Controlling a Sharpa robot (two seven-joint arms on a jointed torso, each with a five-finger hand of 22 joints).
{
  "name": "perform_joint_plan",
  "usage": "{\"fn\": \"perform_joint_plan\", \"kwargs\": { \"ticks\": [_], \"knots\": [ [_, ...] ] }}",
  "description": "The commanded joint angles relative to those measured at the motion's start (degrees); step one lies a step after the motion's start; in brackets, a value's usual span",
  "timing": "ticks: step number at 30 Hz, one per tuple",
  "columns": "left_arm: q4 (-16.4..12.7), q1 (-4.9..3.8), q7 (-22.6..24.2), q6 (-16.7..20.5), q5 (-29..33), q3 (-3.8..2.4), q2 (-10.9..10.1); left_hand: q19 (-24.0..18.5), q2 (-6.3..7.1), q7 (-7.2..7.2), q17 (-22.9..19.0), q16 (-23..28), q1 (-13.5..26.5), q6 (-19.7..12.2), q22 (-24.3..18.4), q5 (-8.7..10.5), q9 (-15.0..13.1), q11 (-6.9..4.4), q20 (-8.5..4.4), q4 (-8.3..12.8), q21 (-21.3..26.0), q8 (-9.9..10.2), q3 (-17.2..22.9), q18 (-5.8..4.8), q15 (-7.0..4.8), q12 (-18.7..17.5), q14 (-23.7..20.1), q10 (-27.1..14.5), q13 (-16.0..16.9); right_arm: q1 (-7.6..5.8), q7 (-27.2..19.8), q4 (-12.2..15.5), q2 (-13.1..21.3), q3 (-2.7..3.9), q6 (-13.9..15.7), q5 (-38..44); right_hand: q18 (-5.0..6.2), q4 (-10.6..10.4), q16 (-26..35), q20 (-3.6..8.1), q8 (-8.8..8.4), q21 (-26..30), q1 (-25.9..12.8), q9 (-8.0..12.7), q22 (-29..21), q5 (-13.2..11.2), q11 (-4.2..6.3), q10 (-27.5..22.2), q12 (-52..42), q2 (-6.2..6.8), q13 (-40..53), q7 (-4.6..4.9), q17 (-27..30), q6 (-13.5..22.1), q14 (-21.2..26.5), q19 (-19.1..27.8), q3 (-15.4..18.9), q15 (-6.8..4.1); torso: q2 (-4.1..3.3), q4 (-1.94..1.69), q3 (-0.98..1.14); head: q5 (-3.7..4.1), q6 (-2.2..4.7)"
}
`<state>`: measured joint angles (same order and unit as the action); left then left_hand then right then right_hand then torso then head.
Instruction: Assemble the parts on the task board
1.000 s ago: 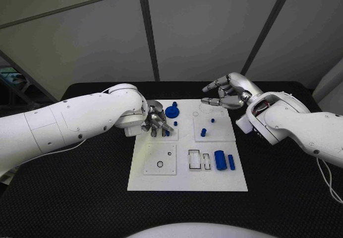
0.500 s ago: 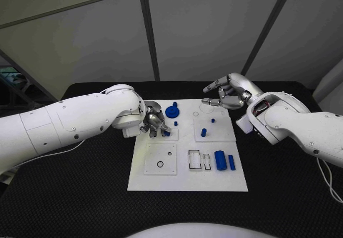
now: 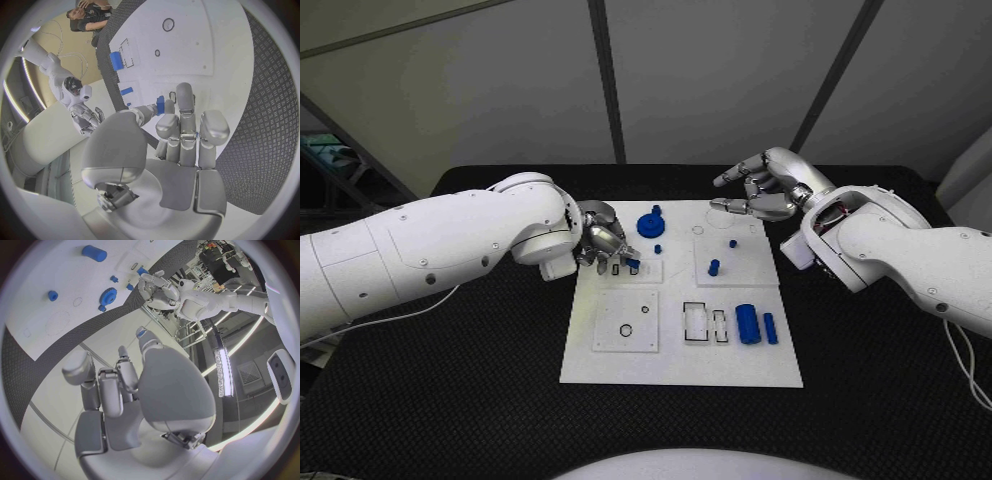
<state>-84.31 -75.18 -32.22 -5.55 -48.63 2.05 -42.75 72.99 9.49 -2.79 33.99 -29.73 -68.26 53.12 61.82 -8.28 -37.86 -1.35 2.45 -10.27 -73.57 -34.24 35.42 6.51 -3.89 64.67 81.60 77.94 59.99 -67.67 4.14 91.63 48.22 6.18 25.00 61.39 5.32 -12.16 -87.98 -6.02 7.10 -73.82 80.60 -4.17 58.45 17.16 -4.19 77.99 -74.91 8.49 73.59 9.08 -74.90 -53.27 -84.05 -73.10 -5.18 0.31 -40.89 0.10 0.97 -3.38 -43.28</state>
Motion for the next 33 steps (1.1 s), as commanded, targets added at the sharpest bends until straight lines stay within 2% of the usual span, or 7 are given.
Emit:
{"fn": "perform_joint_plan", "kwargs": {
  "ticks": [1, 9, 15, 19, 26, 33],
  "knots": [
    [-0.6, 0.00, 1.1, 2.9, 1.0, 0.00, -0.5, 0.6, 0.08, 0.09, 0.1, 0.4, 0.9, 0.3, 0.2, -0.64, -0.2, -0.11, -0.04, 9.5, -0.4, -0.4, 10.1, -0.40, -0.21, -0.3, 0.2, 0.4, -0.2, -0.10, -0.1, 0.0, 0.0, 0.05, -0.4, 0.2, 0.89, 0.0, 0.4, -0.18, 0.32, 0.4, -0.5, 0.0, 0.0, 0.2, -0.03, -0.4, 0.2, -0.24, -0.1, 0.07, -10.1, -0.3, -4.7, 0.4, 0.3, -0.30, -0.04, 0.03, 0.00, -0.17, 0.07],
    [-0.2, 0.48, 0.3, 3.5, -0.7, 0.12, -0.1, 0.7, 0.28, 0.13, 0.1, 0.4, 1.4, 0.4, 0.4, -1.17, -0.4, -0.16, -0.07, 9.9, -0.5, -0.6, 10.8, -0.44, -0.25, -0.4, 0.2, 0.5, -0.3, -0.09, -0.1, -0.1, -0.1, 0.05, -0.4, 0.2, 0.89, 0.0, 0.4, -0.17, 0.35, 0.4, -0.5, 0.0, -0.1, 0.2, -0.02, -0.4, 0.2, -0.26, -0.1, 0.06, -10.1, -0.3, -4.6, 0.4, 0.3, -0.31, -0.13, 0.17, -0.03, -0.38, -0.08],
    [-0.1, 0.73, -0.3, 4.3, -2.5, 0.91, 0.5, 0.8, 0.37, 0.16, 0.1, 0.4, 1.7, 0.5, 0.7, -1.47, -0.6, -0.19, -0.10, 10.3, -0.6, -0.7, 11.2, -0.47, -0.28, -0.4, 0.2, 0.6, -0.3, -0.09, -0.2, -0.1, -0.2, 0.05, -0.5, 0.2, 0.89, 0.0, 0.4, -0.17, 0.35, 0.4, -0.5, 0.0, -0.1, 0.2, -0.02, -0.4, 0.2, -0.26, -0.1, 0.06, -10.1, -0.3, -4.6, 0.4, 0.3, -0.31, -0.13, 0.17, -0.01, -0.47, -0.21],
    [-0.1, 0.79, -0.6, 4.2, -3.2, 1.15, 0.8, 0.9, 0.44, 0.18, 0.2, 0.4, 1.9, 0.5, 0.9, -1.51, -0.7, -0.21, -0.11, 10.4, -0.7, -0.8, 11.4, -0.51, -0.29, -0.4, 0.3, 0.6, -0.4, -0.09, -0.2, -0.1, -0.3, 0.05, -0.5, 0.2, 0.89, 0.0, 0.4, -0.17, 0.35, 0.4, -0.5, 0.0, -0.1, 0.2, -0.02, -0.4, 0.2, -0.26, -0.1, 0.06, -10.1, -0.3, -4.6, 0.4, 0.3, -0.31, -0.13, 0.18, 0.02, -0.57, -0.31],
    [-0.1, 0.83, -1.2, 3.5, -4.4, 1.32, 1.1, 1.1, 0.66, 0.21, 0.2, 0.4, 2.1, 0.6, 1.1, -1.71, -0.9, -0.25, -0.15, 10.8, -0.9, -1.0, 11.8, -0.56, -0.32, -0.5, 0.3, 0.7, -0.4, -0.09, -0.2, -0.2, -0.3, 0.05, -0.6, 0.2, 0.89, 0.0, 0.4, -0.17, 0.35, 0.4, -0.5, 0.0, -0.1, 0.2, -0.02, -0.4, 0.2, -0.26, -0.1, 0.06, -10.1, -0.3, -4.6, 0.4, 0.3, -0.31, -0.10, 0.26, 0.01, -0.63, -0.43],
    [0.0, 0.83, -1.7, 3.5, -5.4, 1.38, 1.1, 1.2, 0.70, 0.23, 0.2, 0.5, 2.3, 0.7, 1.2, -1.81, -0.9, -0.27, -0.16, 10.9, -0.9, -1.0, 12.0, -0.57, -0.34, -0.6, 0.3, 0.8, -0.5, -0.09, -0.2, -0.2, -0.3, 0.05, -0.6, 0.2, 0.89, 0.0, 0.4, -0.17, 0.35, 0.4, -0.5, 0.0, -0.1, 0.2, -0.02, -0.4, 0.2, -0.26, -0.1, 0.06, -10.1, -0.3, -4.6, 0.4, 0.3, -0.31, -0.08, 0.18, -0.01, -0.55, -0.44]
  ]
}}
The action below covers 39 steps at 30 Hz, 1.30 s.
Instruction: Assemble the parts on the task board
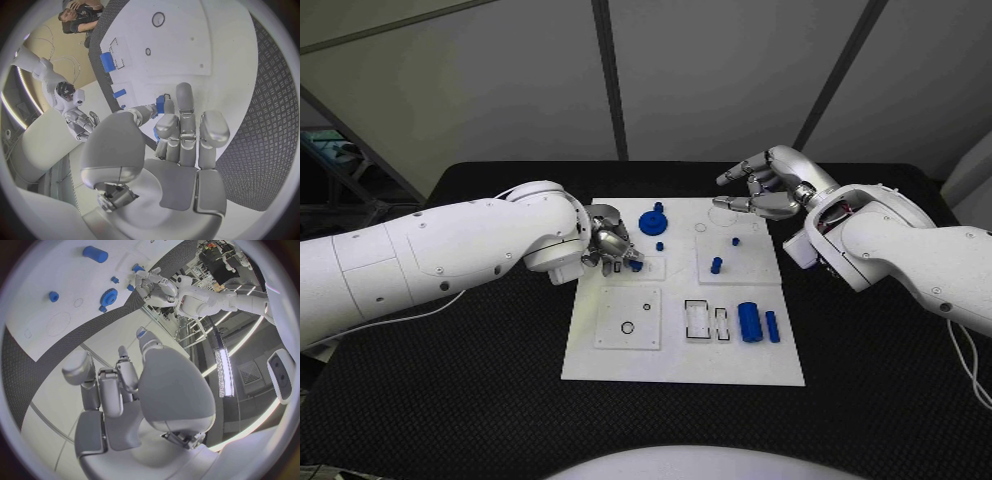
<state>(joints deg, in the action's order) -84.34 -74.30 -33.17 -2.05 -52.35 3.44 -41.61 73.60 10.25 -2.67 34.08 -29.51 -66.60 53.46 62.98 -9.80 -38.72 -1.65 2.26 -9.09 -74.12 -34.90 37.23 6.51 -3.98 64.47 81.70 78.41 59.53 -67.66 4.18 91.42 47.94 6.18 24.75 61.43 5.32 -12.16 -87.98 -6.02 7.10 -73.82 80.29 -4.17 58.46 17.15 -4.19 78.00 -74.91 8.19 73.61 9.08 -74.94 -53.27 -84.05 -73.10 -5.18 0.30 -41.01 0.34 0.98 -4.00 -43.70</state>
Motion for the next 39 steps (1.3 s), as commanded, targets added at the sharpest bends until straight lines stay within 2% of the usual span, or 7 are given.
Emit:
{"fn": "perform_joint_plan", "kwargs": {
  "ticks": [1, 29, 39],
  "knots": [
    [0.0, -0.05, -0.8, 0.0, -1.7, 0.00, 0.0, 0.6, -0.04, 0.11, 0.1, 0.2, 0.7, 0.3, 0.1, -0.31, -0.1, 0.03, 0.02, 9.8, -0.4, -0.4, 10.3, -0.57, -0.26, -0.4, 0.2, 0.3, -0.1, -0.09, -0.2, 0.0, 0.0, 0.05, -0.4, 0.2, 0.90, 0.0, 0.4, -0.17, 0.35, 0.4, -0.2, 0.0, -0.1, 0.2, -0.02, -0.4, 0.2, 0.04, -0.1, 0.06, -10.1, -0.3, -4.6, 0.4, 0.3, -0.30, 0.04, -0.07, -0.01, 0.07, -0.04],
    [-0.3, -0.04, -2.0, -2.1, -3.0, 0.01, 0.0, 1.3, 0.70, 0.29, 0.2, 0.3, 1.9, 0.6, 1.4, -1.77, -0.8, -0.17, -0.13, 11.0, -1.2, -1.1, 11.6, -0.80, -0.41, -0.3, 0.2, 0.9, -0.2, -0.09, -0.3, -0.2, -0.3, 0.05, -0.6, 0.2, 0.91, -0.1, 0.4, -0.15, 0.43, 0.5, -0.2, 0.0, -0.2, 0.3, -0.01, -0.4, 0.3, -0.06, -0.2, 0.05, -10.1, -0.3, -4.6, 0.5, 0.4, -0.32, 0.01, 0.01, 0.04, -0.11, -0.37],
    [0.0, -0.05, -2.1, -1.6, -3.0, 0.01, 0.5, 1.3, 0.75, 0.32, 0.2, 0.3, 2.1, 0.7, 1.4, -1.86, -0.8, -0.18, -0.14, 11.0, -1.2, -1.2, 11.6, -0.80, -0.41, -0.5, 0.3, 0.9, -0.5, -0.09, -0.3, -0.1, -0.3, 0.05, -0.6, 0.2, 0.92, -0.1, 0.4, -0.14, 0.47, 0.5, -0.2, 0.0, -0.2, 0.4, 0.00, -0.5, 0.3, -0.10, -0.2, 0.04, -10.1, -0.3, -4.6, 0.5, 0.5, -0.33, 0.00, -0.03, 0.04, -0.01, -0.30]
  ]
}}
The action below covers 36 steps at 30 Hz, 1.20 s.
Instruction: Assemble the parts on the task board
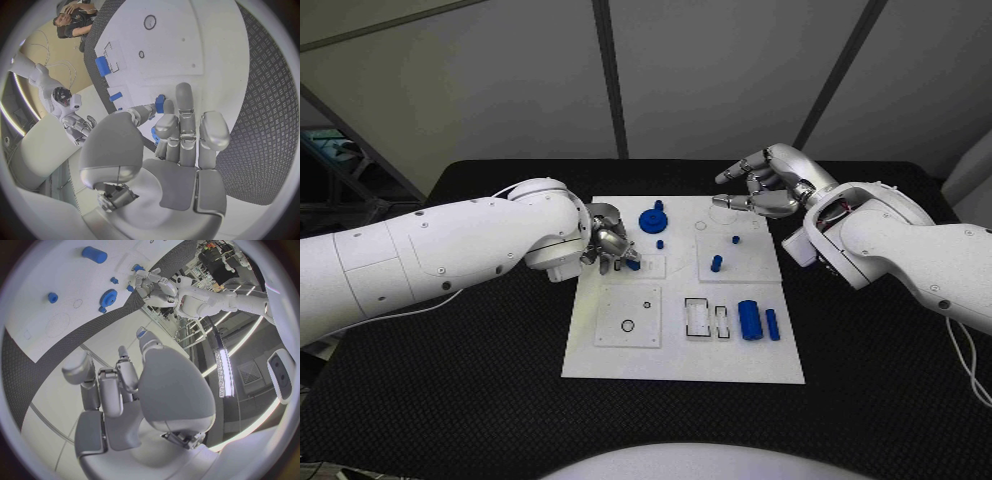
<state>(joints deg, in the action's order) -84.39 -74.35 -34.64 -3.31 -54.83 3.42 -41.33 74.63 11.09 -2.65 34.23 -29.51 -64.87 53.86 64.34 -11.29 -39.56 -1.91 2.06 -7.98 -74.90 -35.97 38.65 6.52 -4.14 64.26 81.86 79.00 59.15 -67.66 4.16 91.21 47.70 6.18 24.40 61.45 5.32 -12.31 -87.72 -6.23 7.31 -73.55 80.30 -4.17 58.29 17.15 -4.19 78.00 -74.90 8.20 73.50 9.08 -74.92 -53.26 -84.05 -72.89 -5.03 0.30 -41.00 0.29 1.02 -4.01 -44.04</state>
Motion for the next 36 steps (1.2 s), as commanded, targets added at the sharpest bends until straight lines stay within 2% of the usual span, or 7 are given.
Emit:
{"fn": "perform_joint_plan", "kwargs": {
  "ticks": [1, 15, 19, 24, 36],
  "knots": [
    [0.1, 0.00, -0.6, -0.3, -0.5, 0.02, 0.2, 0.3, -0.10, 0.30, 0.0, 0.3, 0.4, 0.3, 0.0, -0.38, 0.0, 0.08, 0.07, 9.9, -0.4, -0.1, 10.2, -0.82, -0.25, -0.3, 0.1, 0.3, -0.1, -0.09, -0.3, 0.1, -0.1, 0.05, -0.3, 0.2, 0.92, 0.1, 0.2, 0.07, 0.26, 0.2, -0.2, 0.0, -0.1, 0.4, 0.00, -0.5, 0.3, -0.10, -0.1, 0.04, -10.1, -0.3, -4.6, 0.3, 0.3, -0.33, 0.00, 0.02, 0.01, -0.02, 0.06],
    [-0.1, 0.01, 0.0, 2.9, -1.5, 0.02, 0.3, 0.8, -0.17, 0.40, 0.1, 0.3, 0.5, 0.4, 0.8, -0.70, -0.1, -0.05, 0.00, 10.2, -0.8, -0.2, 10.7, -0.95, -0.33, -1.1, 0.1, 0.2, -1.0, -0.09, -0.3, 0.1, 0.0, 0.05, -0.3, 0.2, 0.93, 0.0, 0.2, 0.08, 0.31, 0.3, -0.2, 0.0, -0.1, 0.5, 0.02, -0.4, 0.3, -0.16, -0.1, 0.02, -10.0, -0.4, -4.6, 0.3, 0.3, -0.34, 0.02, -0.01, -0.02, 0.04, 0.03],
    [-0.7, 0.07, 0.3, 4.1, -1.9, 0.02, -0.1, 1.2, 0.42, 0.52, 0.1, 0.4, 1.3, 0.8, 1.4, -3.82, -0.4, -0.18, -0.14, 10.7, -1.2, -0.6, 11.3, -1.06, -0.45, -1.8, 0.1, 0.5, -1.9, -0.09, -0.4, 0.0, 0.0, 0.05, -0.3, 0.2, 0.93, 0.0, 0.2, 0.08, 0.31, 0.3, -0.2, 0.0, -0.1, 0.5, 0.02, -0.4, 0.3, -0.16, -0.1, 0.02, -10.0, -0.4, -4.6, 0.3, 0.3, -0.34, 0.03, -0.04, -0.04, 0.03, -0.05],
    [-1.3, 0.15, 0.4, 5.2, -2.1, 0.02, -0.5, 1.3, 0.57, 0.58, 0.2, 0.4, 1.5, 0.9, 1.6, -4.46, -0.4, -0.24, -0.19, 10.9, -1.3, -0.7, 11.5, -1.10, -0.50, -2.4, 0.1, 0.5, -2.5, -0.09, -0.4, 0.0, 0.0, 0.05, -0.3, 0.2, 0.93, 0.0, 0.2, 0.09, 0.39, 0.3, -0.2, 0.0, -0.1, 0.7, 0.04, -0.4, 0.3, -0.19, -0.1, 0.00, -10.1, -0.4, -4.6, 0.3, 0.4, -0.35, 0.05, -0.02, -0.03, -0.04, -0.09],
    [-1.2, 0.26, 0.0, 3.7, -2.5, 0.02, -0.2, 1.3, 0.67, 0.63, 0.2, 0.4, 1.6, 1.1, 1.6, -4.76, -0.5, -0.29, -0.22, 11.1, -1.3, -0.8, 11.7, -1.09, -0.53, -3.2, 0.1, 0.3, -3.5, -0.09, -0.3, -0.1, -0.1, 0.05, -0.7, 0.2, 0.93, 0.0, 0.2, 0.09, 0.39, 0.3, -0.2, 0.0, -0.1, 0.7, 0.04, -0.4, 0.3, -0.19, -0.1, 0.00, -10.1, -0.4, -4.6, 0.3, 0.4, -0.35, 0.04, 0.04, -0.02, -0.20, -0.03]
  ]
}}
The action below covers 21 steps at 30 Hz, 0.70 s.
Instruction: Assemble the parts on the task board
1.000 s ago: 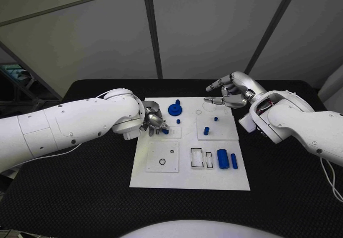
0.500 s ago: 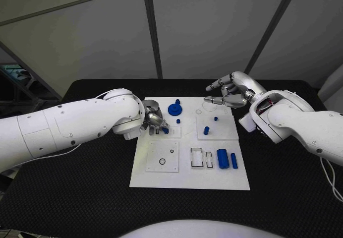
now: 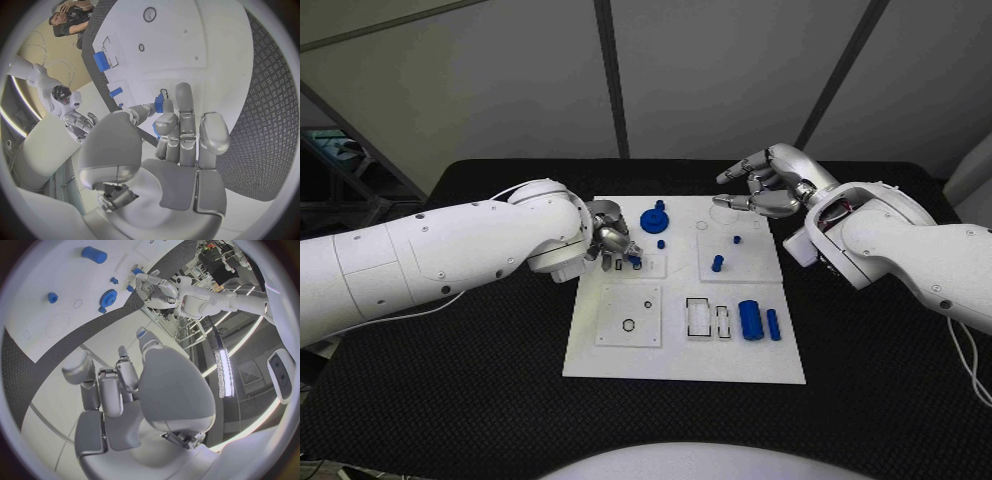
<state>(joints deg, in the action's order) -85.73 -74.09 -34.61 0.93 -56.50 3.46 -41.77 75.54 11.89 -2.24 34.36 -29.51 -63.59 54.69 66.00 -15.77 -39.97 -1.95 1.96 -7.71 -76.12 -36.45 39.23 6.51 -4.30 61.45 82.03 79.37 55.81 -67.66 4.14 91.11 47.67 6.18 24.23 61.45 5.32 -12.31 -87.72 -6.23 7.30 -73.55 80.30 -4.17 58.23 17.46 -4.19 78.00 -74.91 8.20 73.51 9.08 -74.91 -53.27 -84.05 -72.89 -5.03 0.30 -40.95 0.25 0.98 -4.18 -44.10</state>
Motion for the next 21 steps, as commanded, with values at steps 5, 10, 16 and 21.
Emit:
{"fn": "perform_joint_plan", "kwargs": {
  "ticks": [5, 10, 16, 21],
  "knots": [
    [0.4, 0.27, -0.2, -1.1, -0.8, 0.01, 0.5, 0.3, -0.11, 0.22, 0.1, 0.4, 0.4, 0.3, -0.1, -0.31, -0.1, -0.25, -0.12, 10.8, -0.1, -0.3, 11.1, -1.07, -0.37, -0.5, 0.0, -0.1, -0.2, -0.09, -0.2, 0.0, 0.0, 0.05, -0.6, 0.2, 0.92, 0.0, 0.2, 0.10, 0.47, 0.3, -0.2, 0.0, 0.0, 0.4, 0.05, -0.5, 0.3, -0.21, -0.1, -0.02, -10.1, -0.5, -4.6, 0.3, 0.5, -0.37, -0.06, 0.10, 0.04, 0.04, 0.07],
    [0.3, 0.47, -0.4, -1.8, -1.2, 0.04, 0.6, 0.3, -0.10, 0.22, 0.1, 0.4, 0.4, 0.3, -0.1, -0.32, -0.1, -0.26, -0.13, 10.9, -0.1, -0.3, 11.1, -1.07, -0.37, -0.5, 0.0, -0.1, -0.3, -0.09, -0.2, 0.0, 0.0, 0.05, -0.7, 0.2, 0.92, 0.0, 0.2, 0.10, 0.47, 0.3, -0.2, 0.0, 0.0, 0.4, 0.05, -0.5, 0.3, -0.21, -0.1, -0.02, -10.1, -0.5, -4.6, 0.3, 0.5, -0.37, -0.04, 0.05, 0.02, 0.08, -0.03],
    [0.0, 0.58, -0.6, -2.5, -1.6, 0.06, 0.4, 0.4, 0.04, 0.25, 0.1, 0.4, 0.4, 0.3, 0.1, -0.49, -0.1, -0.29, -0.15, 11.0, -0.2, -0.4, 11.2, -1.11, -0.40, -0.6, 0.0, 0.0, -0.4, -0.09, -0.2, 0.0, 0.0, 0.05, -0.8, 0.2, 0.92, 0.0, 0.2, 0.10, 0.47, 0.3, -0.2, 0.0, 0.0, 0.4, 0.05, -0.5, 0.3, -0.21, -0.1, -0.02, -10.1, -0.5, -4.6, 0.3, 0.5, -0.37, -0.03, -0.01, -0.01, 0.07, -0.12],
    [-0.2, 0.62, -0.8, -2.9, -1.8, 0.06, 0.2, 0.5, 0.15, 0.28, 0.1, 0.4, 0.5, 0.4, 0.3, -0.65, -0.1, -0.32, -0.17, 11.1, -0.3, -0.4, 11.2, -1.13, -0.41, -0.6, 0.0, 0.1, -0.4, -0.09, -0.2, 0.0, 0.0, 0.05, -0.8, 0.2, 0.92, 0.0, 0.2, 0.10, 0.47, 0.3, -0.2, 0.0, 0.0, 0.4, 0.05, -0.5, 0.3, -0.21, -0.1, -0.02, -10.1, -0.5, -4.6, 0.3, 0.5, -0.37, 0.00, 0.01, 0.01, 0.03, -0.15]
  ]
}}
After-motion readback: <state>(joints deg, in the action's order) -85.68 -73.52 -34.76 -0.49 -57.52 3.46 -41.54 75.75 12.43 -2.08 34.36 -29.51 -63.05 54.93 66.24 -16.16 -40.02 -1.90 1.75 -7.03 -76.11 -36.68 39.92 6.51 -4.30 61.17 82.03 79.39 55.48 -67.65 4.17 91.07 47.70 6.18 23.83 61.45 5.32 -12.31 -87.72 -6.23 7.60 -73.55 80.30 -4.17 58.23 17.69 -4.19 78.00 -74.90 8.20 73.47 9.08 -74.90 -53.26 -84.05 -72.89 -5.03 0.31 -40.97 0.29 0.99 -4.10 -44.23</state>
